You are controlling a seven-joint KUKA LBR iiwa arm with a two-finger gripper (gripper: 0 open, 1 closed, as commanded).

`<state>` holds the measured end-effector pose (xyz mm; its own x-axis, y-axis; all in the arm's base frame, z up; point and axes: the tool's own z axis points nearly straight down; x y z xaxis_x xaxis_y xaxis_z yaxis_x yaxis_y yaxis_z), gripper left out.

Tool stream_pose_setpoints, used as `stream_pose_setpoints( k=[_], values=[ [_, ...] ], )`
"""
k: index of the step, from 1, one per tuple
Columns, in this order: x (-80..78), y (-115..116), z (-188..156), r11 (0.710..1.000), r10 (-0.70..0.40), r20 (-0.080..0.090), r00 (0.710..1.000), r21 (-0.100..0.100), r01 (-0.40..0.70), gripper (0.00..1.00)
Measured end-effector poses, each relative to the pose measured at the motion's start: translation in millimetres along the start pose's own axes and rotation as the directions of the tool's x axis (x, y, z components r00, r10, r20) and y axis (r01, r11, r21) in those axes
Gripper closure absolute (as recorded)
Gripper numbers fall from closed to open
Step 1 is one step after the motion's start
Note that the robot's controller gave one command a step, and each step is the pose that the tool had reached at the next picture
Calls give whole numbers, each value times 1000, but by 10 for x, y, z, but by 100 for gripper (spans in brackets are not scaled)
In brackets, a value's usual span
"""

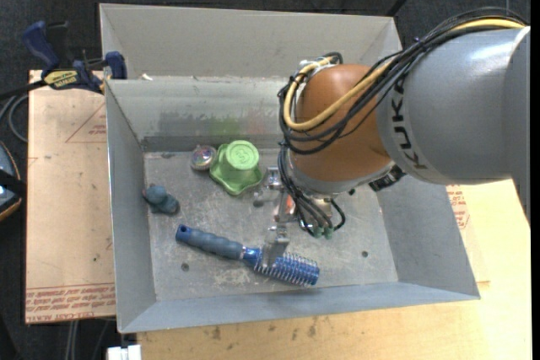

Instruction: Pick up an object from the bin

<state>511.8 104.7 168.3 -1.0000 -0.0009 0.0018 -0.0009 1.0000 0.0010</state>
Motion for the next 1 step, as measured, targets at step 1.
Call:
stream_pose_setpoints(
  k=[1],
  values=[
    [1, -265, 948, 990, 141, 9, 990, -6, -141, 0]
  ],
)
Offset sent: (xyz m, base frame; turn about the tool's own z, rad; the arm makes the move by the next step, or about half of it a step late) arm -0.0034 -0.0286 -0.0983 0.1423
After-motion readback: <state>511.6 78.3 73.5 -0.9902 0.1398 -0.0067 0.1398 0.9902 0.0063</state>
